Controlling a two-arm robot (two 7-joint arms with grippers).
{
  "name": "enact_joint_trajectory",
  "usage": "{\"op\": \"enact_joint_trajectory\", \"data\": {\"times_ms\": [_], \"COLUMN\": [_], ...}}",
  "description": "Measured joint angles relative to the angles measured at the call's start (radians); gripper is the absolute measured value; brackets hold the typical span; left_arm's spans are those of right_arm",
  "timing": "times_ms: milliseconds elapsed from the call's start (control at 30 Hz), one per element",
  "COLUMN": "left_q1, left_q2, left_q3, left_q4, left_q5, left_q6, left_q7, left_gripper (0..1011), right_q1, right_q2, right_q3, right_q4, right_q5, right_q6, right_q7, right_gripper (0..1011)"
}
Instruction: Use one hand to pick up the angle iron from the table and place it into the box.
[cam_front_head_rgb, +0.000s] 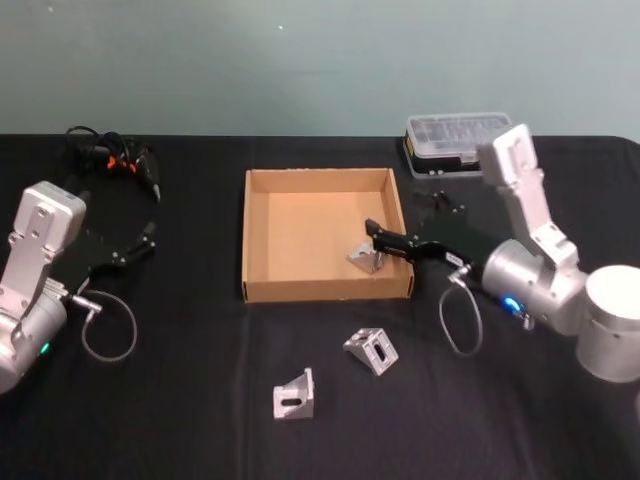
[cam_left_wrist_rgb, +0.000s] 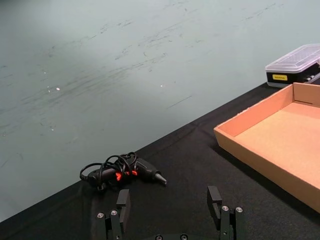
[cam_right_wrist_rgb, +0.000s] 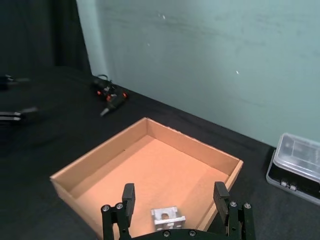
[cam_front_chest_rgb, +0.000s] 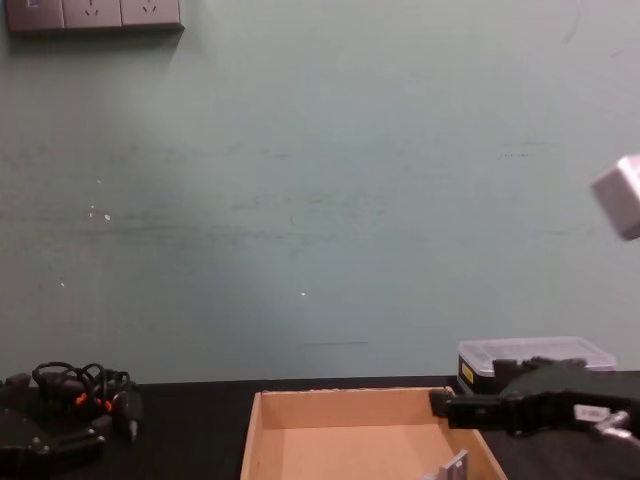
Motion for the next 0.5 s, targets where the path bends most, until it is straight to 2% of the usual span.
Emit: {"op": "enact_joint_trajectory", "data": {"times_ms": [267,500], "left_q1": [0.0,0.0], "left_q2": [0.0,0.0], "left_q3": [0.0,0.0], "left_q4": [0.0,0.0], "left_q5": [0.0,0.0], "left_q6": [0.0,0.0], "left_q7": [0.0,0.0], "left_gripper": [1011,1011], "right_q1": [-0.122,-0.189], "right_q2": [0.092,0.141], "right_q3": [0.033,0.035], "right_q4": [-0.186,-0.263], "right_q5": [0.044,0.078], "right_q6": [0.026,0.066], "right_q7": [0.019,0.031], "right_gripper": [1004,1004]}}
